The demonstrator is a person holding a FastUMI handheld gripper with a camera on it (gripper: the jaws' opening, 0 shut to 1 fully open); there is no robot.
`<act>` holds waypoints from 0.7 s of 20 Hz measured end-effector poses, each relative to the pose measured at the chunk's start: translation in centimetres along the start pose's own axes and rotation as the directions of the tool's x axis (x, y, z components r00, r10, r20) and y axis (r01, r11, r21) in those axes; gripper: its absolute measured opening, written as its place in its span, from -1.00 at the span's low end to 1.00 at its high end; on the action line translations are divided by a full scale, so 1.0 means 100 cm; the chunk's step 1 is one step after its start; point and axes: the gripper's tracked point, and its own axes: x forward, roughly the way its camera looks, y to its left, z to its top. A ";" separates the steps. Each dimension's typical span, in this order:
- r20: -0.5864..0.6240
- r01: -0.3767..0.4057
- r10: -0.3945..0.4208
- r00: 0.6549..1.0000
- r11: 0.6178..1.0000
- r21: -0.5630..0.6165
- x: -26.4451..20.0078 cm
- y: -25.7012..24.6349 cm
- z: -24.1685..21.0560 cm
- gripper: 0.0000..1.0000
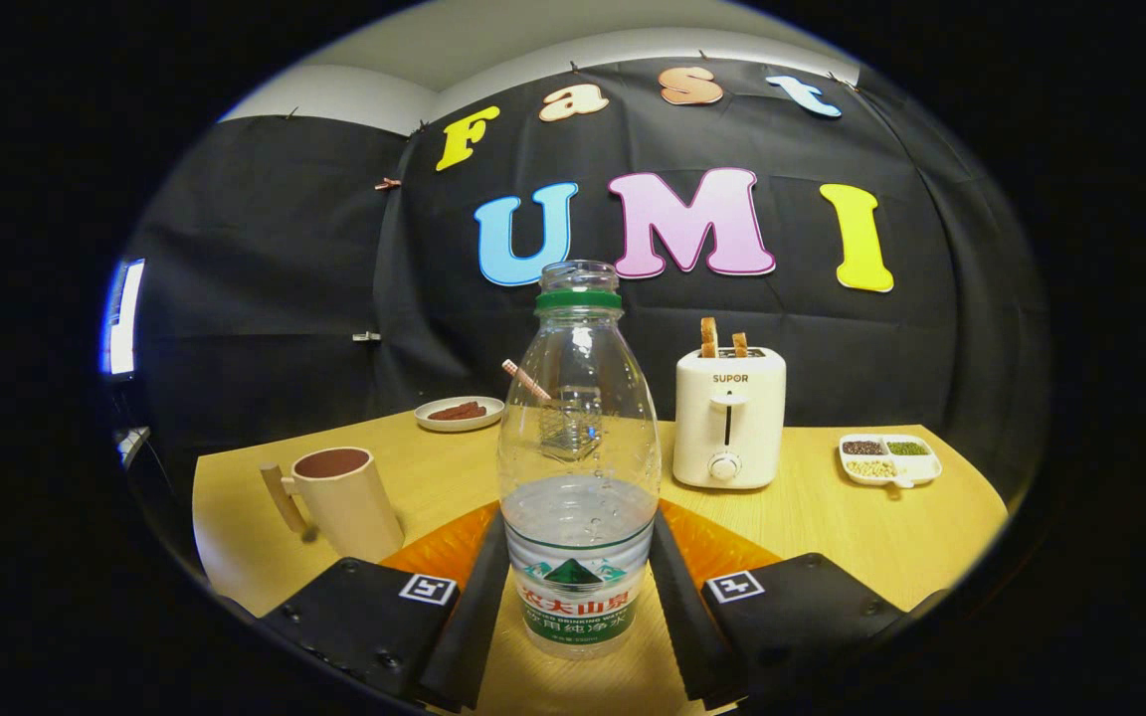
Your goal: Take the bottle from table, then pour the juice into the cup, finally place the bottle on the coaster
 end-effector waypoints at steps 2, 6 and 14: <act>0.005 0.004 -0.004 1.000 1.000 0.009 -0.002 -0.001 -0.001 0.55; -0.005 0.004 -0.004 1.000 1.000 0.017 -0.001 -0.005 0.001 0.59; 0.005 0.001 -0.001 1.000 0.999 0.045 -0.004 0.002 0.006 0.94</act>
